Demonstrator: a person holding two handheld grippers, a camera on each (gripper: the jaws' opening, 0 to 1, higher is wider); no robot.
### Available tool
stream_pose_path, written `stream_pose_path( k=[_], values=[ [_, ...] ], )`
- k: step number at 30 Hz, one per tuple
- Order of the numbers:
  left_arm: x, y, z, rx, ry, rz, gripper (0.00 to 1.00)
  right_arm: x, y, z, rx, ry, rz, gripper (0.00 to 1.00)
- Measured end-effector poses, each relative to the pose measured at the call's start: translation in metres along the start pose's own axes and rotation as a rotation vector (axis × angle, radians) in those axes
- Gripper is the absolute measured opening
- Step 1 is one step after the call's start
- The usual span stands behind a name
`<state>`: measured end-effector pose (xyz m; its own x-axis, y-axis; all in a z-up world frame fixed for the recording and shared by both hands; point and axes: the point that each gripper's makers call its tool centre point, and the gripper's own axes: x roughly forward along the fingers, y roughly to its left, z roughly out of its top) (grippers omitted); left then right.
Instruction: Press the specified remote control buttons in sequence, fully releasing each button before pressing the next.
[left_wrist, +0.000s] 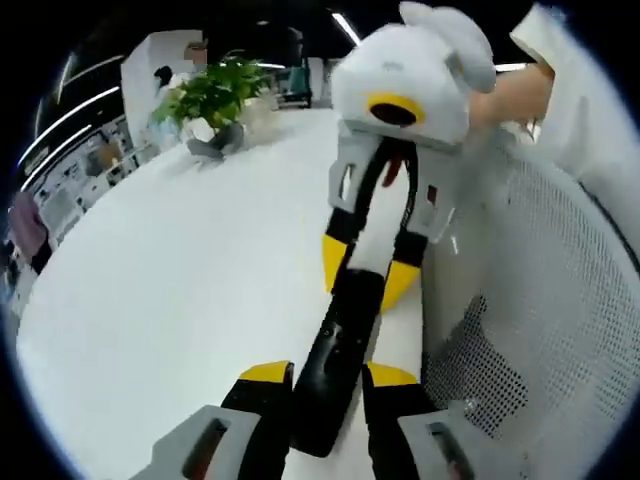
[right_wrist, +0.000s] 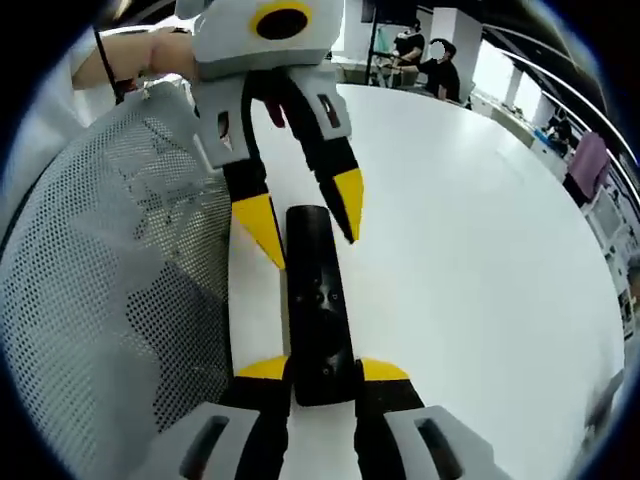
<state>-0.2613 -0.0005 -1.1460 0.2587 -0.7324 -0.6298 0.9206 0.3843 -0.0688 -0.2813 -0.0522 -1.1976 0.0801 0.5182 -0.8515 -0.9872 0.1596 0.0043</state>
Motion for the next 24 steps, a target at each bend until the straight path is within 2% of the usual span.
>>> stream_pose_path(
  k=[1,2,3,5,8,13,16,18,21,24],
  values=[
    [-0.007,0.003,0.013,-0.055,-0.079,0.02,0.39,0.0,0.0,0.0,0.01,-0.007,0.0,0.22],
    [-0.013,0.005,0.02,-0.087,-0.12,0.035,0.42,0.0,0.0,0.0,0.017,-0.013,0.001,0.22],
    [-0.022,0.011,0.03,-0.111,-0.183,0.078,0.44,0.0,0.0,0.0,0.026,-0.019,0.004,0.22],
    [-0.033,0.018,0.037,-0.132,-0.235,0.137,0.53,0.0,0.0,0.001,0.047,-0.027,0.005,0.22],
    [-0.05,0.029,0.042,-0.146,-0.284,0.246,0.63,0.001,0.0,0.001,0.062,-0.037,0.005,0.23],
    [-0.068,0.031,0.047,-0.155,-0.338,0.345,0.84,0.002,0.001,0.006,0.076,-0.048,-0.003,0.3],
    [-0.077,0.036,0.047,-0.111,-0.349,0.418,0.95,0.002,0.003,0.011,0.062,-0.048,0.002,0.28],
    [-0.086,0.04,0.047,-0.124,-0.377,0.462,1.0,0.003,0.004,0.012,0.061,-0.043,0.009,0.28],
    [-0.1,0.044,0.046,-0.149,-0.421,0.501,1.0,0.005,0.003,0.014,0.034,-0.033,0.01,0.23],
    [-0.108,0.049,0.04,-0.187,-0.426,0.526,1.0,0.007,0.002,0.014,0.016,-0.025,0.017,0.22]
  ],
)
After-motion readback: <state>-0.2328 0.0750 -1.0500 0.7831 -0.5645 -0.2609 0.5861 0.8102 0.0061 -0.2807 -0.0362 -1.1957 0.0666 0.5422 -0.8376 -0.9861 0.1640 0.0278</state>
